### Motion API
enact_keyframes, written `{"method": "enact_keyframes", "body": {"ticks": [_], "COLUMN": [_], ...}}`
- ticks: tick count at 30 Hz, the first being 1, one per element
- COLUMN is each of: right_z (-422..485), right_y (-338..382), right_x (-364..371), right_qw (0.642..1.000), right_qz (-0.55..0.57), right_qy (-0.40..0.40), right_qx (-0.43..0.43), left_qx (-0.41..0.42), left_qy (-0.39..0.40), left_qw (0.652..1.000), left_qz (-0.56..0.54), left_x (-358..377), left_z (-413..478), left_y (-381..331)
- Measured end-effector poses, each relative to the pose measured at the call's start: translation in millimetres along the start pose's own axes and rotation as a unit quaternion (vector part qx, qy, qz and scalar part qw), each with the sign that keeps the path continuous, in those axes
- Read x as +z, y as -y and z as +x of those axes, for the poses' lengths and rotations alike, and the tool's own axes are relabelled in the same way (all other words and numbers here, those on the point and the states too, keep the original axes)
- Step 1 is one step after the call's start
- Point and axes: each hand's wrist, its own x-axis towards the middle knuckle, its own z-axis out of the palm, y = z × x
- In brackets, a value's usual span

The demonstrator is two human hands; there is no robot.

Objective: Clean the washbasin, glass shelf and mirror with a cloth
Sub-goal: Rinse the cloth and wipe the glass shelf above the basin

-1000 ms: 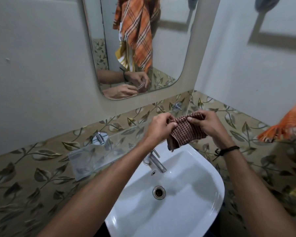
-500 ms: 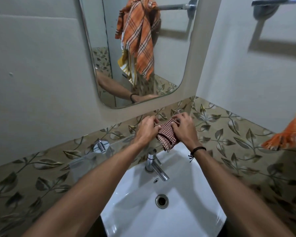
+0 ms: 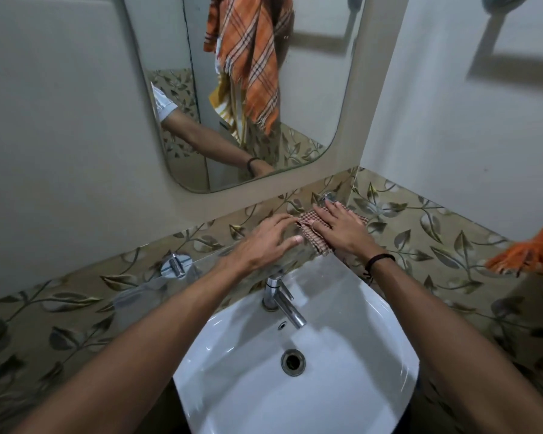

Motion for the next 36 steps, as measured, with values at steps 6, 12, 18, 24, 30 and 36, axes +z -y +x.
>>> {"method": "enact_keyframes", "body": {"ticks": [6,12,18,24,30,36], "right_z": [-8.7,-13.8,14.9,-14.1,19.6,35.7], "right_y": [8.0,4.0,-15.2,-3.5,-44.7,-59.8], "right_x": [1.7,0.4,-11.6,8.0,-10.7,-26.0], "right_qw": [0.996,0.989,0.982,0.984,0.984,0.979], "right_qz": [0.062,0.09,0.118,0.116,0.128,0.138], "right_qy": [-0.068,-0.101,-0.129,-0.133,-0.118,-0.098], "right_qx": [-0.013,-0.062,0.067,-0.019,0.024,0.117], "left_qx": [0.005,0.004,-0.005,-0.004,0.003,0.006], "left_qy": [0.028,0.038,0.048,0.042,0.033,0.031], "left_qw": [0.998,0.998,0.998,0.997,0.996,0.996], "left_qz": [0.056,0.054,0.05,0.069,0.081,0.08], "left_x": [5.2,-0.4,-3.8,5.1,6.5,4.3], "left_z": [0.7,-1.2,-3.0,3.3,4.0,1.9], "left_y": [-1.7,-9.7,-11.9,-4.5,-3.9,-5.9]}}
